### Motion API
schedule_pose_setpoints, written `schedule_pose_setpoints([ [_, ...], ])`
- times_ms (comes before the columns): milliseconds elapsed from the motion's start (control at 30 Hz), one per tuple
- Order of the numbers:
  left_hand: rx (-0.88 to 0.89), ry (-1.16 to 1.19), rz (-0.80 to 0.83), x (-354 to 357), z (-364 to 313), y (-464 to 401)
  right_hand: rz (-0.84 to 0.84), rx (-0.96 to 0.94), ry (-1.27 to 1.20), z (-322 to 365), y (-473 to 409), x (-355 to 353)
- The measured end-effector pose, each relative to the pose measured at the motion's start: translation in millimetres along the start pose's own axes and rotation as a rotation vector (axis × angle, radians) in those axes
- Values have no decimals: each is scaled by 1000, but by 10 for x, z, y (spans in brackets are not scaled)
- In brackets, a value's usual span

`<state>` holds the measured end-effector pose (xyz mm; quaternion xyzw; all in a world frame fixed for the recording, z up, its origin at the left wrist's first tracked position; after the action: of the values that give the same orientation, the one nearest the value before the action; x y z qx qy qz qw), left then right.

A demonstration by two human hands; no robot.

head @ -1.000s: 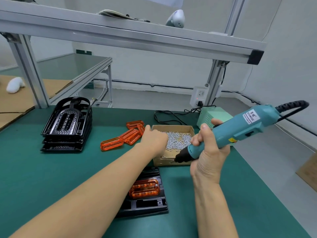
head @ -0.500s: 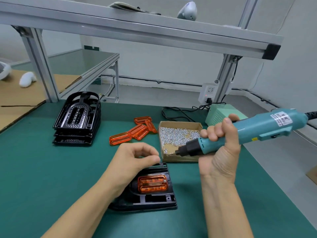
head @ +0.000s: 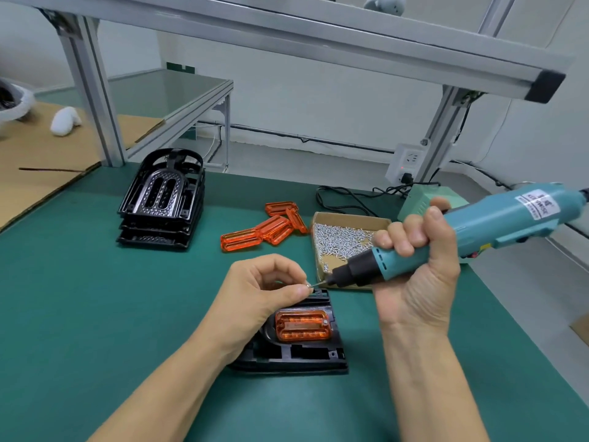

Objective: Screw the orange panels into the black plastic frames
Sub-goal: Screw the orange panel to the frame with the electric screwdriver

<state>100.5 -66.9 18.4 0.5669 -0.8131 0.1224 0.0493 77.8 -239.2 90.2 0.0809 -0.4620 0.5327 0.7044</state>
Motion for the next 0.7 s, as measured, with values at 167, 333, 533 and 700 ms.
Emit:
schedule_pose_setpoints([
  [167, 5, -28, 34, 29, -11, 6, 2, 0, -6, 12, 2, -9],
  [333, 21, -56, 51, 50, -11, 9, 7, 2, -4, 10, -3, -2],
  [533, 17, -15, 37, 26, -3, 7, 1, 2, -3, 19, -1, -19],
  [700, 21, -22, 51, 35, -6, 2, -1, 4, -2, 13, 4, -16],
])
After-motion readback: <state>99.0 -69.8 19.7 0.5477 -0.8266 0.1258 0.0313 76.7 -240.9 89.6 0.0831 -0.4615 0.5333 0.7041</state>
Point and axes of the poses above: each hand's wrist, its own y-axis away from the middle knuckle, its own x-axis out of the palm, z = x × y, the point moved 10 cm from there along -y, towards the middle knuckle, and after that the axes turned 5 degrees about y, right-handed, at the moved point
